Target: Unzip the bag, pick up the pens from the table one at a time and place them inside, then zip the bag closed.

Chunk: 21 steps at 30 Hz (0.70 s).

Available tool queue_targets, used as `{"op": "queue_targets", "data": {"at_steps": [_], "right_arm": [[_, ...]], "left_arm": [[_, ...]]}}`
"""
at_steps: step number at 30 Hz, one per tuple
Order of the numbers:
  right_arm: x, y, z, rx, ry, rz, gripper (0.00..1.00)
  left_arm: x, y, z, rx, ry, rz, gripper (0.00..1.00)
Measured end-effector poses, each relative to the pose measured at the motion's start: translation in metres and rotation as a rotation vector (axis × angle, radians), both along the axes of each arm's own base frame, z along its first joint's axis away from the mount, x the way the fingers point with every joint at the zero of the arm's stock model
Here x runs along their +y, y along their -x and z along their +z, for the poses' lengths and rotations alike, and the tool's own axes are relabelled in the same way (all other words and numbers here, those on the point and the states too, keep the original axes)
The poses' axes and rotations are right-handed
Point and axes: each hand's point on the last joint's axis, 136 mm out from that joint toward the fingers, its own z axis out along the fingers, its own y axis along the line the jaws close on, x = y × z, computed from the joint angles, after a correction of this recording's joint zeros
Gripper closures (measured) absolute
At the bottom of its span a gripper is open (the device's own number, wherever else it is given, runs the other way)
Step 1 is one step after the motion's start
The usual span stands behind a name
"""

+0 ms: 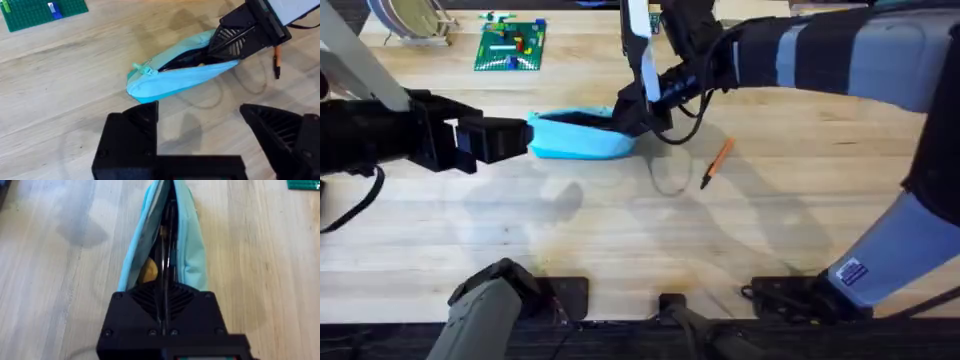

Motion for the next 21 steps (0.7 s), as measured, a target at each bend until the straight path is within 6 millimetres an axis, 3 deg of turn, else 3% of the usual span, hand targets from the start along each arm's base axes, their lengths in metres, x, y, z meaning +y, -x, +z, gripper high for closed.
{"op": "queue_targets", "data": {"at_steps": [2,5,8,9,21], "right_arm": [[0.0000,0.0001,0.0000,0.001,0.000,0.000,0.881],[0.0004,0.0001,0.0005,0.002,-0.003,0.000,0.513],[0.0005,-0.0002,0.0008,0.000,-0.004,0.000,0.080],[0.0005,-0.0003,0.0008,-0.002,-0.004,0.002,0.026],[0.0009,-0.0010,0.0014,0.013,-0.005,-0.013,0.004]], "left_arm": [[0.0000,0.0000,-0.0001,0.000,0.000,0.000,0.006],[0.0000,0.0000,0.0000,0.000,0.000,0.000,0.006],[0.0000,0.0000,0.0000,0.000,0.000,0.000,0.006],[0.0000,0.0000,-0.0001,0.000,0.000,0.000,0.006],[0.0000,0.0000,0.0000,0.001,0.002,0.002,0.005]]}}
